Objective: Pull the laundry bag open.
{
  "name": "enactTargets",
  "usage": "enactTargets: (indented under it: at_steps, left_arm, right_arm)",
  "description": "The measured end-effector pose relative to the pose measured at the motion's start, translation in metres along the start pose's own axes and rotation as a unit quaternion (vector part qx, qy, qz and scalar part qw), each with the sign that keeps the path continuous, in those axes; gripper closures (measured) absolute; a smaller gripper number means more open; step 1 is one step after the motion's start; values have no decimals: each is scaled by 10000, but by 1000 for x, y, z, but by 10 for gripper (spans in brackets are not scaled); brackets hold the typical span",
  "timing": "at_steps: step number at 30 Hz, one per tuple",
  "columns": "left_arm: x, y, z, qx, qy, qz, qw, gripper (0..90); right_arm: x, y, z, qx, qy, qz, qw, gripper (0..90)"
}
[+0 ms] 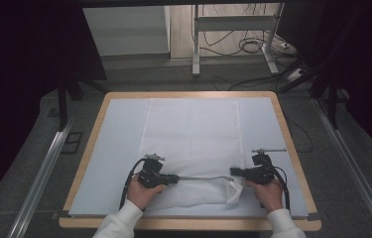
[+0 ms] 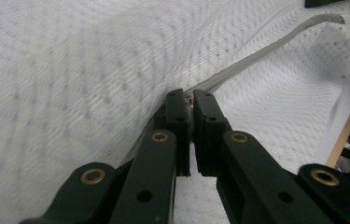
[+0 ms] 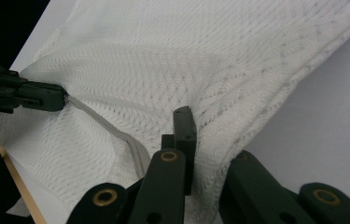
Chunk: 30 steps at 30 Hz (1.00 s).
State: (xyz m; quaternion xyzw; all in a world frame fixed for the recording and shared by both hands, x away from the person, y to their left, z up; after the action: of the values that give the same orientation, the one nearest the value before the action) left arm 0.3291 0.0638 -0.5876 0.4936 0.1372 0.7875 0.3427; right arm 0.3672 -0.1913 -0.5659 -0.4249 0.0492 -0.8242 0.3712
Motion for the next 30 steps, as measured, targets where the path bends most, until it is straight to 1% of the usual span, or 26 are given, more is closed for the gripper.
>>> enactTargets:
  at_steps: [4,7,13,14,20,28,30]
  left_arm:
    - [2,-2,0,-5,0,37,10000,867]
    - [5,-5,1,46,40,2,10000,866]
    - [12,-12,-2,102,41,35,9999,866]
    - [13,-13,-2,124,43,8,9999,866]
    - [19,-17,-4,177,59,-2,9998,866]
    - [27,-23,-9,217,105,56,9997,867]
    - [32,-27,-10,259,146,80,9995,867]
  right_arm:
    - [0,1,0,-19,-15,21,10000,886]
    - [0,1,-1,-20,-18,20,10000,886]
    - [0,1,-1,-12,-13,5,10000,886]
    - [0,1,-1,-18,-15,2,10000,886]
    - [-1,1,-1,-7,-23,-11,10000,886]
    - [-1,1,-1,-14,-25,-9,10000,886]
    - [-1,1,-1,-10,-17,-18,10000,886]
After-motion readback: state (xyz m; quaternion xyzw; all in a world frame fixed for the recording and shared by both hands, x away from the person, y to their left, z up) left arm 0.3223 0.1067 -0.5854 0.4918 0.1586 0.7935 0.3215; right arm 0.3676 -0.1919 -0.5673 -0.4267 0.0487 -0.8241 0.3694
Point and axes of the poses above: each handheld gripper's, and its own axes: x roughly backward along the jaws, z roughly out of its top, y roughly to its right, the point moved 8 cm from there along -x, roughly forward along the jaws, and after that the axes turned 9 degrees about x, right-handed, at the moved point
